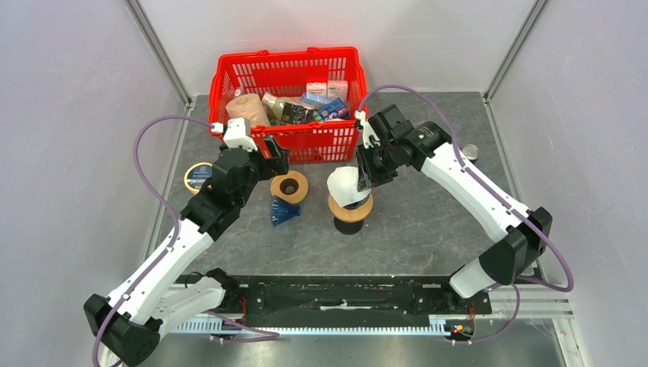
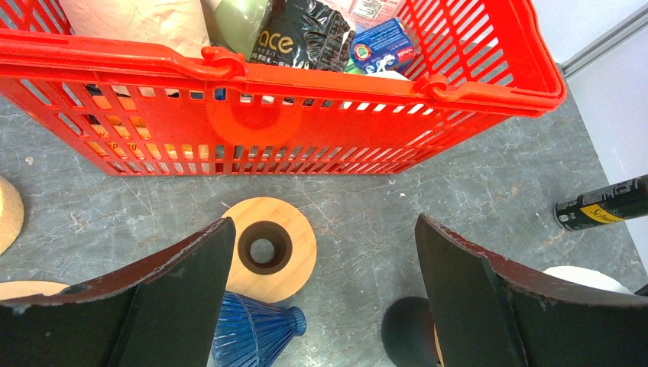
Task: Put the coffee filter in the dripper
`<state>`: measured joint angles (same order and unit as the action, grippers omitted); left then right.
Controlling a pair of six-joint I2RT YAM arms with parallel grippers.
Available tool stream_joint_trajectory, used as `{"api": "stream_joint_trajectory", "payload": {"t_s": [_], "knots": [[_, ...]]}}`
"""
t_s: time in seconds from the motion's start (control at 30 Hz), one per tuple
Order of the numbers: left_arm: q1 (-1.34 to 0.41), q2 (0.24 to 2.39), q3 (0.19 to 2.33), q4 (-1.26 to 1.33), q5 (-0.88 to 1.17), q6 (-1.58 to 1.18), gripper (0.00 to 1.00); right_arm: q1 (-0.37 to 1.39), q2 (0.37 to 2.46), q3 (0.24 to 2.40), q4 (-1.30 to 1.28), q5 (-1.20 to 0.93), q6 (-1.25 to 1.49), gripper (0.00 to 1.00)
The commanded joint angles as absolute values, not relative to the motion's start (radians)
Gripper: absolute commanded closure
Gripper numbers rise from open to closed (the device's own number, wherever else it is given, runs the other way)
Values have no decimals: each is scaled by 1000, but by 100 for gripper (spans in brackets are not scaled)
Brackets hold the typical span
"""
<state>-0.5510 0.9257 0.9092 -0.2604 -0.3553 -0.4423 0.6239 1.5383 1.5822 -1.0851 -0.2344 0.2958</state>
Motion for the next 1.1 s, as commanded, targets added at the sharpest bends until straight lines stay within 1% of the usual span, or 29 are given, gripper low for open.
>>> {"api": "stream_joint_trajectory", "payload": {"t_s": [0.0, 0.27, 0.37, 0.43, 0.6, 0.7, 0.77, 0.87, 1.07], "knots": [[-546, 909, 904, -238, -337, -447, 6, 620, 1492, 1603, -1062, -205, 295, 63], [-546, 908, 904, -236, -333, -445, 6, 617, 1430, 1627, -1094, -108, 292, 57], [-546, 905, 899, -236, -336, -444, 6, 617, 1387, 1635, -1100, -52, 287, 56], [-547, 898, 893, -236, -340, -445, 5, 616, 1356, 1640, -1084, -59, 276, 56], [-546, 894, 884, -232, -353, -446, 5, 617, 1323, 1611, -990, -223, 257, 62], [-547, 890, 881, -232, -356, -446, 5, 622, 1360, 1613, -972, -312, 256, 66], [-546, 888, 879, -232, -362, -445, 5, 641, 1402, 1623, -971, -333, 248, 68], [-546, 881, 877, -232, -368, -444, 5, 687, 1475, 1656, -996, -306, 224, 69], [-546, 869, 870, -233, -380, -441, 5, 738, 1562, 1679, -1055, -158, 219, 74]]}}
